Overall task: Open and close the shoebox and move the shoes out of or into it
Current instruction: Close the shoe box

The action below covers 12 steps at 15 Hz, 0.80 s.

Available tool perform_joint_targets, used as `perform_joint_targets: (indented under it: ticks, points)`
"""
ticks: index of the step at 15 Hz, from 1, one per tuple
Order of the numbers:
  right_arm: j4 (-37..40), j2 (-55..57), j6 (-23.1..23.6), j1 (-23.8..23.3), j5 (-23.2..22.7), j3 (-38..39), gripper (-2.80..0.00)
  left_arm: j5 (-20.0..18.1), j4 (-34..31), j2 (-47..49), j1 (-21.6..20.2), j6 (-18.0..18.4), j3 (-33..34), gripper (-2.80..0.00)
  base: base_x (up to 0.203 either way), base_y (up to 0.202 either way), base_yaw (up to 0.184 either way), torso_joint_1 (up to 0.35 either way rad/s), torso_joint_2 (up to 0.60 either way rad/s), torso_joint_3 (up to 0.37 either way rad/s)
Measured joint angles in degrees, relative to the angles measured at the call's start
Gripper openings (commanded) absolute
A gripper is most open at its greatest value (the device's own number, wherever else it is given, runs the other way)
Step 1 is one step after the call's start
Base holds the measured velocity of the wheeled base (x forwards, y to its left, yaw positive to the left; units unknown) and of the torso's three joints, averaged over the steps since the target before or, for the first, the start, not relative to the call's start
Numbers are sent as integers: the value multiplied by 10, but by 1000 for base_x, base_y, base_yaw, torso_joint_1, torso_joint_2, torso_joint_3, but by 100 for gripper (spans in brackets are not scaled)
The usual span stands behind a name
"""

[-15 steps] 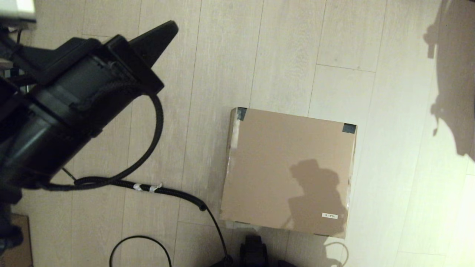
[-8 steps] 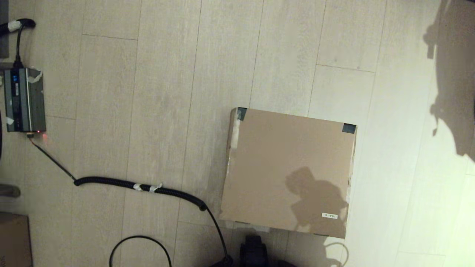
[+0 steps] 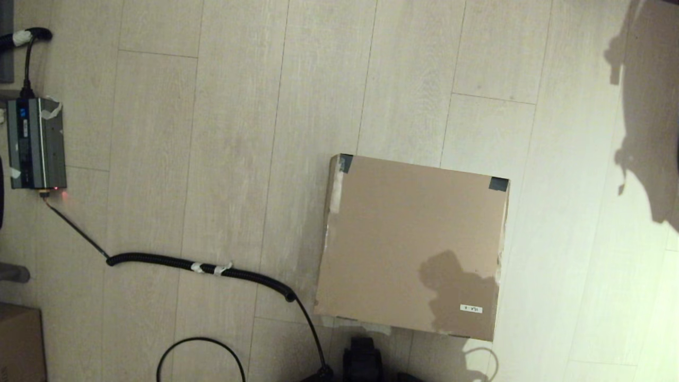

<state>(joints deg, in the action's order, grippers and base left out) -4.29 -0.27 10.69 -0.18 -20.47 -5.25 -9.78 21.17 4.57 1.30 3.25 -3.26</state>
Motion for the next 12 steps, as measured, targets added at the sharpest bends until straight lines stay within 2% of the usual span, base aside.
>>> perform_joint_targets:
  ticks: [2,4,6,7,8,10,12]
  points:
    - [-51,0,-2,0,28,39,-280,34,-120,-27,-7,-12,23,-280,0,0,0,0,0,0]
    - [-40,0,-5,0,77,49,-280,74,-197,-39,-8,-41,20,-280,0,0,0,0,0,0]
    - [7,0,-16,0,146,51,-280,107,-223,-45,-10,-68,17,-280,0,0,0,0,0,0]
    - [47,0,-30,0,171,49,-280,109,-226,-46,-12,-62,17,-280,0,0,0,0,0,0]
    - [74,0,-46,0,186,49,-280,107,-236,-46,-13,-53,16,-280,0,0,0,0,0,0]
    - [48,0,-93,0,203,51,-280,106,-267,-46,-12,-49,7,-280,0,0,0,0,0,0]
    - [41,0,-107,0,207,52,-280,105,-277,-47,-12,-48,2,-280,0,0,0,0,0,0]
